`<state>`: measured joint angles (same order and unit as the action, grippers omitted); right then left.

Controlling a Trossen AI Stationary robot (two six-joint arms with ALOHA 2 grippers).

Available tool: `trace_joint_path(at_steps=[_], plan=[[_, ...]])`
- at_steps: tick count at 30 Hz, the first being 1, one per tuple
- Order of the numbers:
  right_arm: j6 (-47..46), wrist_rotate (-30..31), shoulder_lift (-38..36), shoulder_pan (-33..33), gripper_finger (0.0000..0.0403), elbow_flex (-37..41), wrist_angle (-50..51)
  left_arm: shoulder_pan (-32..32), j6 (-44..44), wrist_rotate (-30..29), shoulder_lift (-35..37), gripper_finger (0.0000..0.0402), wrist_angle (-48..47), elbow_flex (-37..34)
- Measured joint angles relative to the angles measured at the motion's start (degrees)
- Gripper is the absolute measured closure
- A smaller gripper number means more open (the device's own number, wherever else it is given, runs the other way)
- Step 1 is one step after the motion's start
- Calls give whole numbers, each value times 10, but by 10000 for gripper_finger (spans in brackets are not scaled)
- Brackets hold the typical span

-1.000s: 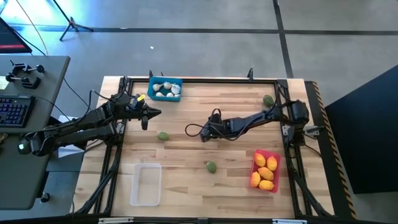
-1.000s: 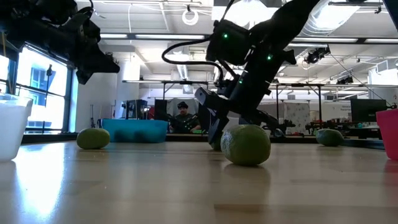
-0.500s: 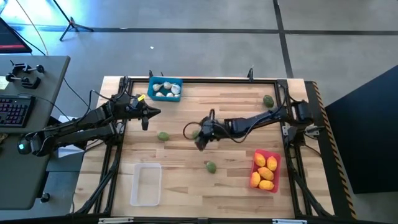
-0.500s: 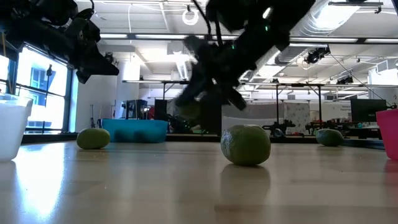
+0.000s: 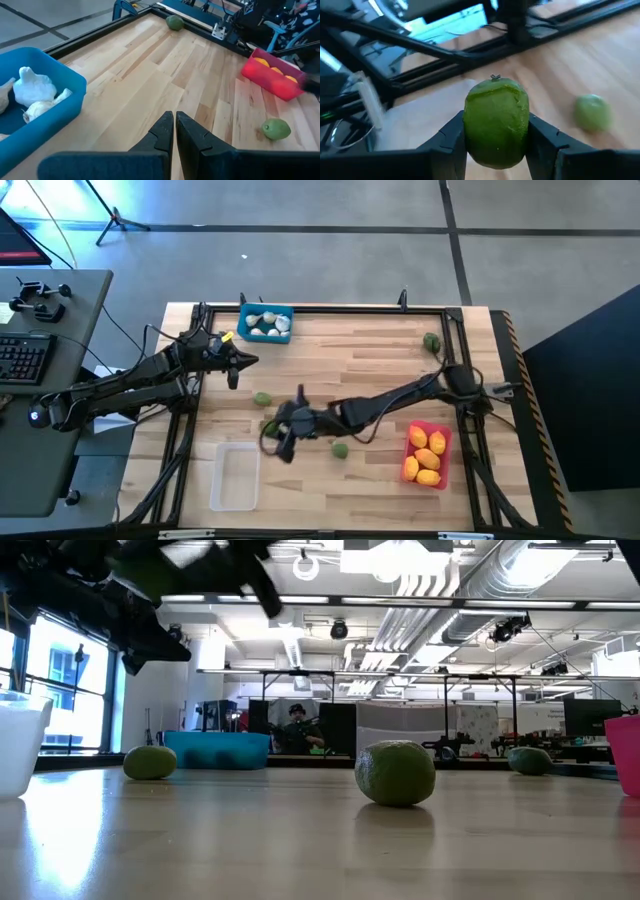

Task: Sort produce into baskets
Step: Put the lime into the transparent bin

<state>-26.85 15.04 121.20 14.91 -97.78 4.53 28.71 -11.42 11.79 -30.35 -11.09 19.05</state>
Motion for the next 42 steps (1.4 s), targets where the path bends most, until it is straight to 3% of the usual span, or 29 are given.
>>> trace_joint_path(at_steps=[8,15,29,42], plan=[[11,-6,145,17,270,-217,111,0,21,-3,0,394,2,0],[29,-27,227,14,270,-334,115,0,21,-5,0,394,2,0],[23,-76,266,7,266,-349,103,0,12,-5,0,394,2,0],[37,-91,281,4,215,-348,107,0,10,-5,0,394,1,0]])
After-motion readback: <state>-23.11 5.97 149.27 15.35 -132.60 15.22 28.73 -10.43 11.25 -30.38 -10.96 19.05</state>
